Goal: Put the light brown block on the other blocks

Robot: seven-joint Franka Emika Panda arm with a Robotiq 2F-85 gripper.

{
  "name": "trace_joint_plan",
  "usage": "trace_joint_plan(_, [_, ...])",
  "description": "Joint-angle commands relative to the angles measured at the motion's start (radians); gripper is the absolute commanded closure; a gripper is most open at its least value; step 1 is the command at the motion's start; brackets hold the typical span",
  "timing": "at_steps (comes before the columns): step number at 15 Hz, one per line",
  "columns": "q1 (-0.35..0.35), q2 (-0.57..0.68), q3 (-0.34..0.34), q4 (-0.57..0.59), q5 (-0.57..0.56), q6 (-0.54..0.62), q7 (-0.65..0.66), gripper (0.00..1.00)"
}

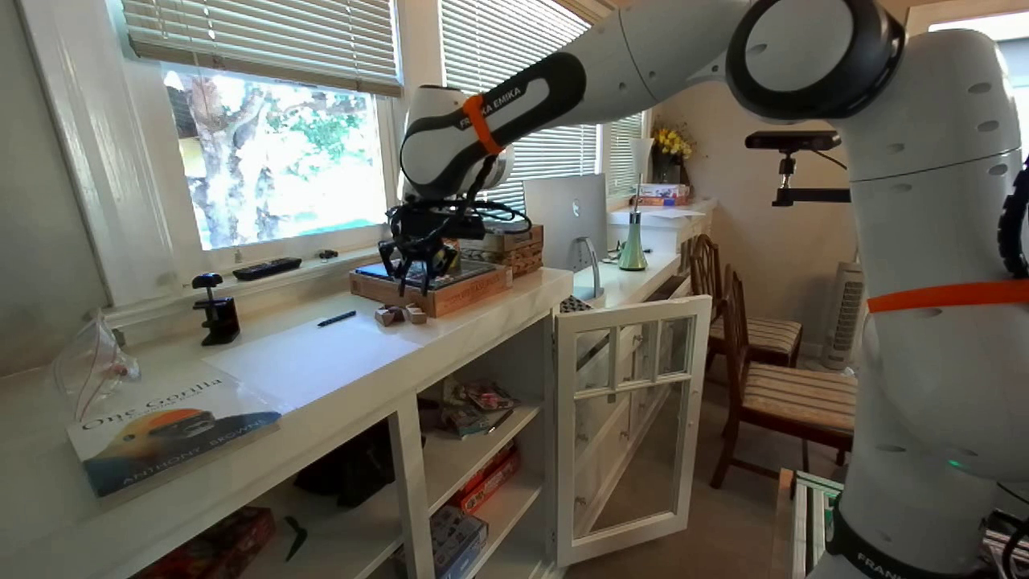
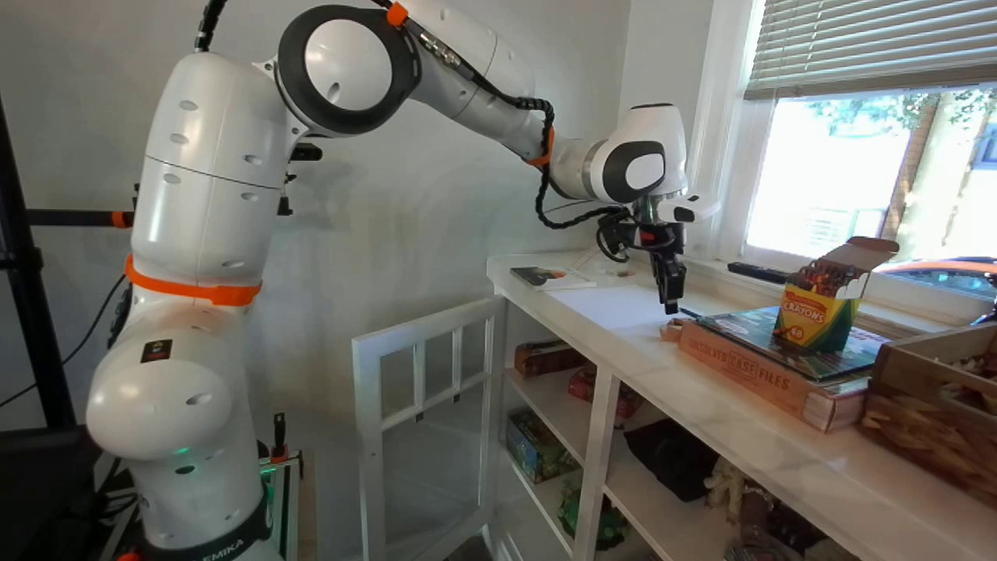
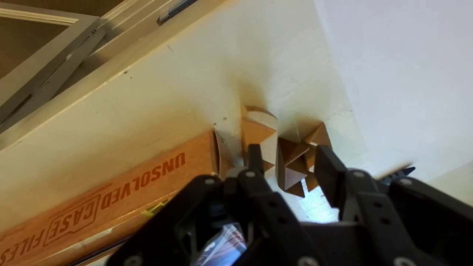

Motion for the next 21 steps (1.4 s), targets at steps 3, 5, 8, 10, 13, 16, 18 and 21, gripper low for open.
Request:
trace_joint_plan(3, [-0.007, 0.011, 0.0, 0.003, -0.012, -0.03, -0.036, 0.46])
trace_joint_plan(5, [-0.007, 0.014, -0.005, 0.001, -0.025, -0.025, -0.045, 0.43])
trace_joint_plan(8, [-0.004, 0.021, -0.011, 0.001, -0.049, -0.014, -0.058, 0.42])
trace_joint_plan(10, [-0.001, 0.025, -0.013, 0.001, -0.066, -0.01, -0.068, 0.45])
trace_joint_plan(13, [0.003, 0.029, -0.011, -0.002, -0.082, -0.008, -0.077, 0.53])
trace_joint_plan(16, [0.006, 0.032, -0.011, -0.005, -0.102, -0.007, -0.078, 0.58])
trace_joint_plan(18, [0.008, 0.037, -0.012, -0.005, -0.111, -0.005, -0.079, 0.53])
trace_joint_plan(21, [0.012, 0.043, -0.011, -0.006, -0.119, -0.004, -0.081, 0.48])
